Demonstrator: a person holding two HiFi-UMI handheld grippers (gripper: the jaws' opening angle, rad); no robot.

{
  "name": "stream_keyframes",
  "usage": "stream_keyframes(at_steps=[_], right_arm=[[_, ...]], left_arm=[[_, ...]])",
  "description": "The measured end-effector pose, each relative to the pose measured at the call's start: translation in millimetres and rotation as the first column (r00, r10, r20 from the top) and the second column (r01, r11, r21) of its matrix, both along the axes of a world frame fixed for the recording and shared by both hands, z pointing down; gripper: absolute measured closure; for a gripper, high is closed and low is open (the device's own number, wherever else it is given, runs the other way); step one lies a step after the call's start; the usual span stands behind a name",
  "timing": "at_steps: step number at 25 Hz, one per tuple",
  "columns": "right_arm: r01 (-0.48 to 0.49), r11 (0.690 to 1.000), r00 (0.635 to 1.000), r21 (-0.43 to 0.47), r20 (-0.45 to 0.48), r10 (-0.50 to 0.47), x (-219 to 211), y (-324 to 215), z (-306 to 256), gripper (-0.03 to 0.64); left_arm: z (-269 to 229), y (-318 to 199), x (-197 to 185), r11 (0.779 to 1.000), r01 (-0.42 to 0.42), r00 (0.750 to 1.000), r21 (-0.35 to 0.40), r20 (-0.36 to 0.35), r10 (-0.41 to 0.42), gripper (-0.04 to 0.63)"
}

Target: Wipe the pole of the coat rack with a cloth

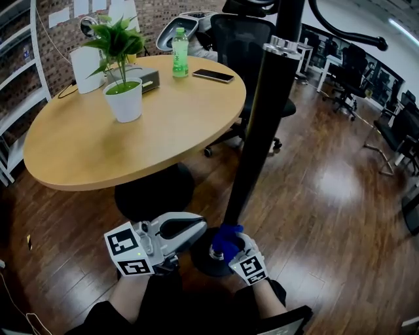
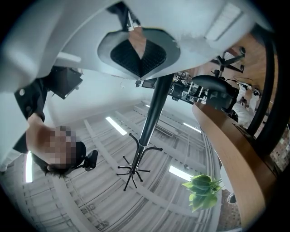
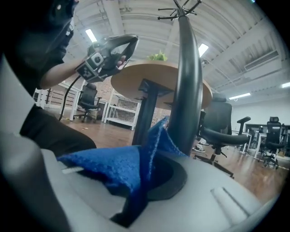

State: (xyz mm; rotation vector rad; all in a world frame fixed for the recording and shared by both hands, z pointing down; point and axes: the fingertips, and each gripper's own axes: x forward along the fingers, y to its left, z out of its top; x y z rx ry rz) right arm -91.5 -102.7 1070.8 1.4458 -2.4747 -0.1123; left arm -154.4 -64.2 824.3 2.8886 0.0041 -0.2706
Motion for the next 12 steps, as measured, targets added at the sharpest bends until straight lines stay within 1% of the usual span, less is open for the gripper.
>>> stream_keyframes(at_steps=[2, 4, 5, 6, 8, 12], right_arm=[[-0.030, 0.998, 0.999, 0.059, 0.034, 0.028, 5, -2, -25, 0.594], [-0.031, 0.985, 0.999, 0.169, 0.034, 0.026, 6, -6, -71, 0.594], [-0.023, 0.972, 0.999, 0.235, 0.038, 0.015, 3, -7, -102, 0.595], [-0.022, 0.953, 0.998, 0.301, 0.059, 0.004, 0, -8, -137, 0.594], [-0.048, 0.913, 0.991, 0.406, 0.133, -0.008, -3, -8, -206, 0.594], [-0.080, 0.832, 0.979, 0.548, 0.199, -0.037, 10, -3, -323, 0.595]], left_arm=[[1, 2, 1, 1.000, -0.005, 1.000, 0.002, 0.002, 0.005, 0.595], [1, 3, 1, 1.000, -0.005, 1.000, 0.001, 0.001, 0.005, 0.595], [1, 2, 1, 1.000, -0.005, 1.000, 0.001, -0.001, 0.005, 0.595], [-1, 2, 0, 1.000, -0.005, 1.000, 0.003, -0.005, 0.005, 0.595], [-6, 1, -3, 1.000, -0.004, 1.000, 0.010, -0.017, 0.004, 0.595], [-22, 0, -11, 1.000, 0.007, 0.999, 0.028, -0.053, -0.006, 0.595]])
